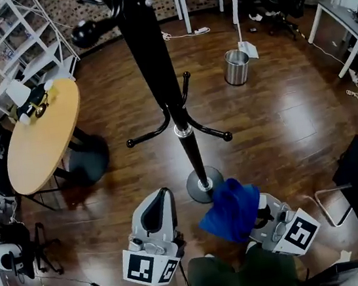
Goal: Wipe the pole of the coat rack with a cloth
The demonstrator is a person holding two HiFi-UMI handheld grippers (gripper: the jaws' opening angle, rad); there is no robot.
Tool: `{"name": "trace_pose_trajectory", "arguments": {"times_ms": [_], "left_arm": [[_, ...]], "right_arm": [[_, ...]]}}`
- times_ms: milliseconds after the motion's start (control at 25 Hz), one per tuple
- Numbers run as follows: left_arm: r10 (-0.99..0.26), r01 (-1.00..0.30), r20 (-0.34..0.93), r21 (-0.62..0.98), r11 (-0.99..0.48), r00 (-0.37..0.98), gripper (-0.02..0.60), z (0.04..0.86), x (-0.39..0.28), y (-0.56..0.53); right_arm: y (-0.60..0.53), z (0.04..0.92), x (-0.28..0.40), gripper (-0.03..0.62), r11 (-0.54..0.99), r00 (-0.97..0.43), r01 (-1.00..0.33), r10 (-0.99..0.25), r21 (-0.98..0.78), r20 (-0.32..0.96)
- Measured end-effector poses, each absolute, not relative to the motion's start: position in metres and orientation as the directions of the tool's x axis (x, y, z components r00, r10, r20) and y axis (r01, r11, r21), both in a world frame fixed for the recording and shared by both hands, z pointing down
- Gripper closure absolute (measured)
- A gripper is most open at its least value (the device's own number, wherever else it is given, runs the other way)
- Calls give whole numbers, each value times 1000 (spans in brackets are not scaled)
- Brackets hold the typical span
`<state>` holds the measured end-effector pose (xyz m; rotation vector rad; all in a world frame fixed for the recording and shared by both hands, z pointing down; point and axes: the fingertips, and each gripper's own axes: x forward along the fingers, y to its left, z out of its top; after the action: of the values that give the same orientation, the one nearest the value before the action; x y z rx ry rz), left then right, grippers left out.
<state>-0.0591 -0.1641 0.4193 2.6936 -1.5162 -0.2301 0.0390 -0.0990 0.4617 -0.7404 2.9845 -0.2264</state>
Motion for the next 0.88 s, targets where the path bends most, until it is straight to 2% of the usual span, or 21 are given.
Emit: {"name": "trace_pose_trajectory", "arguments": {"times_ms": [160, 400, 520, 680, 800, 880], "left_arm": [[-861, -854, -102, 119, -507, 498, 579, 512, -54, -174], [-880, -874, -113, 113, -472, 461, 579, 589, -72, -182], [-879, -876, -135, 103, -471, 457, 579, 624, -75, -183], [-870, -873, -165, 80, -481, 464, 579, 679, -65, -189], [-901, -919, -215, 33, -393, 377, 579, 723, -73, -200], [-913, -932, -216, 37, -361, 346, 579, 759, -74, -201]], "right_arm": [[-142, 551, 49, 482, 875, -875, -479, -482, -63, -39], [-234, 546, 47, 482, 871, -868, -491, -488, 8, -91], [-266, 546, 41, 482, 832, -840, -537, -543, 141, 7], [-289, 578, 42, 482, 825, -831, -550, -556, 128, 19], [-305, 632, 31, 482, 814, -824, -538, -563, 219, 69], [-299, 692, 30, 482, 826, -831, -528, -550, 197, 80]]}}
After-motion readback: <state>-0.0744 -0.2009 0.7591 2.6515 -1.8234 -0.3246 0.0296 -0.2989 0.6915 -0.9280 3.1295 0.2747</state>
